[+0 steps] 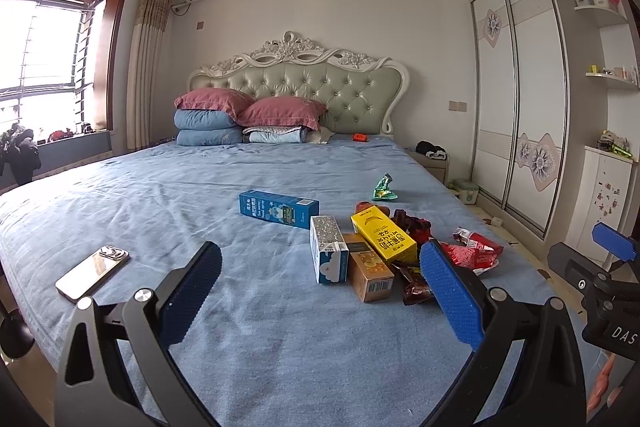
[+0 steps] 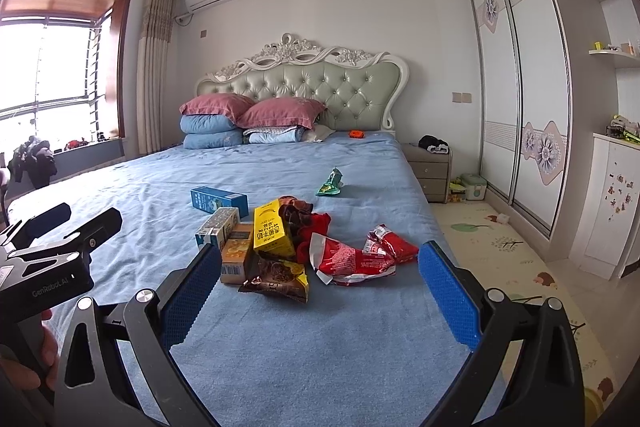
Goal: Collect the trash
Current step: 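Move both grippers toward the pile of cartons and snack bags on the bed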
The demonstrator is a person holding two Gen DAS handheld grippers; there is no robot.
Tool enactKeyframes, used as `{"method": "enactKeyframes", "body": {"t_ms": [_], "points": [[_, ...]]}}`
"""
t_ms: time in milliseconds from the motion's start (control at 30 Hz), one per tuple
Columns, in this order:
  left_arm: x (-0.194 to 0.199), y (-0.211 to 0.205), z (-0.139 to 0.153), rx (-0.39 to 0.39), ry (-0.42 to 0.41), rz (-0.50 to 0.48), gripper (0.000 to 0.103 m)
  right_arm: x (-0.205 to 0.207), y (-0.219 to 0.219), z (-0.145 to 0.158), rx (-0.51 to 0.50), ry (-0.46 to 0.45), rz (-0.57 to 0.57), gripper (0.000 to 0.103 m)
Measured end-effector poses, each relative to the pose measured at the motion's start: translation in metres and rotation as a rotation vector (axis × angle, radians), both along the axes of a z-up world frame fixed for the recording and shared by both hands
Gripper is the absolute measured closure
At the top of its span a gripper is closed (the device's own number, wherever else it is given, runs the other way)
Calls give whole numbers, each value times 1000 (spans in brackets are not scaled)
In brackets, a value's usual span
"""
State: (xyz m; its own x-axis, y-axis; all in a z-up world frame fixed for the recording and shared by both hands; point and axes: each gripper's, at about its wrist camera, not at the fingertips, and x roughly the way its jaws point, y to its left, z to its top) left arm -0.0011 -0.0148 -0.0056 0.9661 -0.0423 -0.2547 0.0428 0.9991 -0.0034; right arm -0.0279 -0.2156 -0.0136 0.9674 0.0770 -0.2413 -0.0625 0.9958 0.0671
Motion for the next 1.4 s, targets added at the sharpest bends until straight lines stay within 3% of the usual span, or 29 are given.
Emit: {"method": "enactKeyframes", "body": {"t_ms": [433, 1400], "points": [[2, 5, 3, -29, 7, 7, 4, 2, -3, 1, 1, 0, 4, 8], [9, 2, -2, -11, 33, 11, 4, 7, -3, -5, 16, 14, 10, 8]]}}
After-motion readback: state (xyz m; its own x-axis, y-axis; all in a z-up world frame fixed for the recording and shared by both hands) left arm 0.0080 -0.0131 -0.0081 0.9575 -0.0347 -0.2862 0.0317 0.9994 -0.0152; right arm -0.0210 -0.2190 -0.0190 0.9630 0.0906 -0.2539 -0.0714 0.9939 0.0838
